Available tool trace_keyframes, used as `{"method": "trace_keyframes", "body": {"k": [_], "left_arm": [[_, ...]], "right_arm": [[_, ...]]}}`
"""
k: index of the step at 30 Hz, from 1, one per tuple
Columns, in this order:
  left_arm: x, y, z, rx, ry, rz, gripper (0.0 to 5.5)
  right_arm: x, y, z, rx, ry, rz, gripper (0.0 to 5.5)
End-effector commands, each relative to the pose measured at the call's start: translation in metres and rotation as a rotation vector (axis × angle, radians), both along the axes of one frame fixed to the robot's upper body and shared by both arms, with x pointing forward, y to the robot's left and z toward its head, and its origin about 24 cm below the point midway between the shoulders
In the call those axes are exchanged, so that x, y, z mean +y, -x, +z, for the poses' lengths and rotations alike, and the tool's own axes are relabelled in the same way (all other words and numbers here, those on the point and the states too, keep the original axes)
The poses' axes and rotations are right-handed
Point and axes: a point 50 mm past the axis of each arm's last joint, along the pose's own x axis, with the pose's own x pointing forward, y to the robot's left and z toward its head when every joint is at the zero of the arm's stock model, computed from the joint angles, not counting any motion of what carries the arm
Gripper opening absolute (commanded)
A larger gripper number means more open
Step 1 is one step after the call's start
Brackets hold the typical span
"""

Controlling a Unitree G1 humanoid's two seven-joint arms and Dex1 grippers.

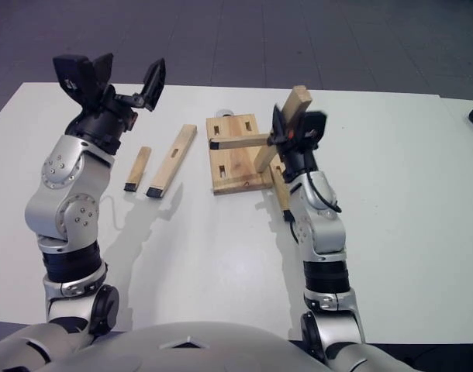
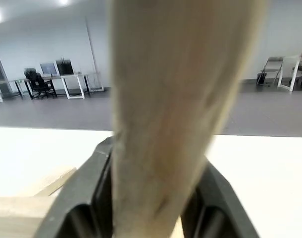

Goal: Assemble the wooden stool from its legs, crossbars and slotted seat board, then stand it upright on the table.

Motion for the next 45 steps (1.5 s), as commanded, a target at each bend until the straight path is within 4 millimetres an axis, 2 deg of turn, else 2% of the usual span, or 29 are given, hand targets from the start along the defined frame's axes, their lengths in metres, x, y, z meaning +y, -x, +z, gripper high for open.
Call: {"method": "trace_keyframes", "body": {"k": [1, 5, 8, 11, 15, 17, 18, 19, 20, 22, 24, 28, 30, 35, 37, 40, 45], "left_arm": [[-0.002, -0.002, 0.003, -0.011, -0.006, -0.002, 5.40], [-0.003, -0.002, 0.002, -0.009, -0.002, -0.003, 5.40], [-0.004, -0.004, 0.001, -0.007, 0.009, 0.000, 5.40], [-0.002, -0.004, -0.001, -0.005, 0.019, 0.015, 5.40], [0.002, -0.003, -0.002, -0.009, 0.029, 0.043, 5.40], [0.009, -0.002, 0.000, -0.020, 0.036, 0.072, 5.40], [0.014, -0.001, 0.001, -0.026, 0.041, 0.094, 5.40], [0.020, 0.001, 0.003, -0.034, 0.042, 0.123, 5.40], [0.026, 0.003, 0.004, -0.042, 0.047, 0.152, 5.40], [0.037, 0.005, 0.006, -0.052, 0.046, 0.203, 5.40], [0.045, 0.008, 0.006, -0.056, 0.048, 0.242, 5.40], [0.053, 0.011, 0.003, -0.047, 0.050, 0.285, 5.40], [0.051, 0.012, 0.000, -0.036, 0.049, 0.288, 5.40], [0.039, 0.010, -0.006, -0.013, 0.074, 0.267, 5.40], [0.033, 0.009, -0.007, -0.006, 0.084, 0.256, 5.40], [0.025, 0.010, -0.011, 0.009, 0.096, 0.247, 5.40], [0.025, 0.011, -0.015, 0.022, 0.099, 0.271, 5.40]], "right_arm": [[-0.006, 0.008, -0.039, 0.219, 0.026, -0.030, 2.26], [-0.007, 0.005, -0.028, 0.170, 0.003, -0.039, 2.85], [-0.008, 0.000, -0.004, 0.061, -0.011, -0.033, 3.29], [-0.010, 0.002, 0.045, -0.126, -0.036, 0.044, 3.76], [-0.020, 0.029, 0.138, -0.455, -0.124, 0.278, 4.30], [-0.045, 0.040, 0.183, -0.600, -0.197, 0.313, 4.70], [-0.065, 0.040, 0.197, -0.636, -0.228, 0.271, 4.78], [-0.083, 0.036, 0.199, -0.618, -0.189, 0.204, 4.99], [-0.096, 0.029, 0.187, -0.551, -0.093, 0.135, 5.15], [-0.114, 0.019, 0.147, -0.355, 0.050, 0.057, 5.39], [-0.121, 0.019, 0.109, -0.201, 0.079, 0.060, 5.39], [-0.122, 0.026, 0.036, 0.090, 0.145, 0.090, 5.39], [-0.124, 0.029, 0.010, 0.190, 0.127, 0.109, 5.39], [-0.127, 0.034, -0.027, 0.362, 0.073, 0.147, 5.39], [-0.125, 0.036, -0.034, 0.414, 0.043, 0.173, 5.39], [-0.117, 0.038, -0.050, 0.508, 0.128, 0.245, 5.39], [-0.112, 0.039, -0.061, 0.580, 0.248, 0.285, 4.64]]}}
